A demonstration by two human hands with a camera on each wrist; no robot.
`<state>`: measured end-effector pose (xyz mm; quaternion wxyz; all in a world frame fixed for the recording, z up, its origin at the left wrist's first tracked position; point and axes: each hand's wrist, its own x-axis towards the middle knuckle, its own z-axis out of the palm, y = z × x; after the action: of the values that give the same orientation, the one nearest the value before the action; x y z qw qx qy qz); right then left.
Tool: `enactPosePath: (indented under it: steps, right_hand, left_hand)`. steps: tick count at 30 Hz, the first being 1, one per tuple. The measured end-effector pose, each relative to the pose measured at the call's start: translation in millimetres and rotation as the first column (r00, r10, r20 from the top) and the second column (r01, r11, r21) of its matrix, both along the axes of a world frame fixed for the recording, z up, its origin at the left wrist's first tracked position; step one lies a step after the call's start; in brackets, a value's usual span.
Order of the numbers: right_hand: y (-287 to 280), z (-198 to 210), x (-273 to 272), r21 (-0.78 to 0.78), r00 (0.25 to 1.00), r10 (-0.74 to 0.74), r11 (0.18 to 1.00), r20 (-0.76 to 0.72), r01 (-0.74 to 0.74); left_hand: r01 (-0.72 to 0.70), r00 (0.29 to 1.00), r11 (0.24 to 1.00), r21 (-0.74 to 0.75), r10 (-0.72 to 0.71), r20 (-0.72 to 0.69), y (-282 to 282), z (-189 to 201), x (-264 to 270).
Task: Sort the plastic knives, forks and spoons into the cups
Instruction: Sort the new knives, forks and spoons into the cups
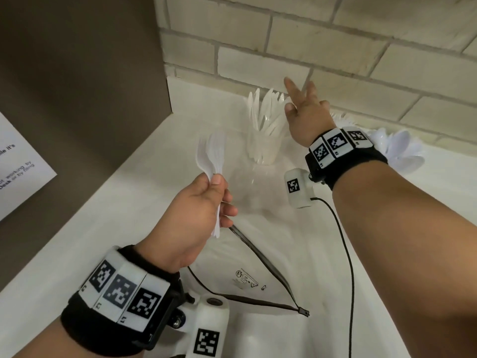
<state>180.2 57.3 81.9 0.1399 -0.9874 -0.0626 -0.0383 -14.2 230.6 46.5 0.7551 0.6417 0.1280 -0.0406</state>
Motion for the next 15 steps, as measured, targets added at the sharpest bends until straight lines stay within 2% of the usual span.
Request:
enactPosePath:
  steps: [3,5,6,8,9,12,13,15]
  right_hand:
    - [0.8,16.3,-19.5,0.077,0.994,-0.052,0.996,0.093,0.045]
    - [3.2,30.7,-39.9,0.247,0.991,-0.009,0.969,0.136,-0.025]
    - [5.5,36.7,-53.5,0.377,0.992,0.029,0.924,0.119,-0.072]
    - [11.0,46.5,-86.2,0.62,0.987,0.159,0.772,0.019,-0.136]
    - [12.7,49.0,-101.3,0.666,0.965,0.258,0.728,-0.043,-0.165]
    - [16.2,42.4,-128.9,0.646,0.827,0.527,0.703,-0.193,-0.297]
    - [17.6,37.1,-133.5,0.669,0.803,0.564,0.674,-0.192,-0.314]
    - [18.2,29.1,-138.4,0.774,0.811,0.567,0.575,-0.142,-0.266]
  left_hand:
    - [0.042,0.999,0.998,0.052,-0.042,-0.008,-2.0,-0.1,-1.0]
    - [0.072,0.997,0.996,0.054,-0.072,-0.008,-3.9,0.4,-1.9]
    - [0.086,0.996,0.995,0.042,-0.086,-0.007,-5.4,0.9,-2.6]
    - [0.117,0.993,0.993,0.004,-0.117,-0.008,-9.0,3.3,-4.1]
    - [0.139,0.99,0.99,-0.017,-0.139,-0.011,-10.7,5.1,-5.1]
    - [0.257,0.966,0.964,-0.071,-0.258,-0.009,-14.5,10.6,-9.6]
    - [0.305,0.952,0.949,-0.077,-0.306,-0.003,-15.3,11.6,-11.6]
    - [0.373,0.927,0.925,-0.074,-0.374,0.002,-15.8,12.6,-15.1]
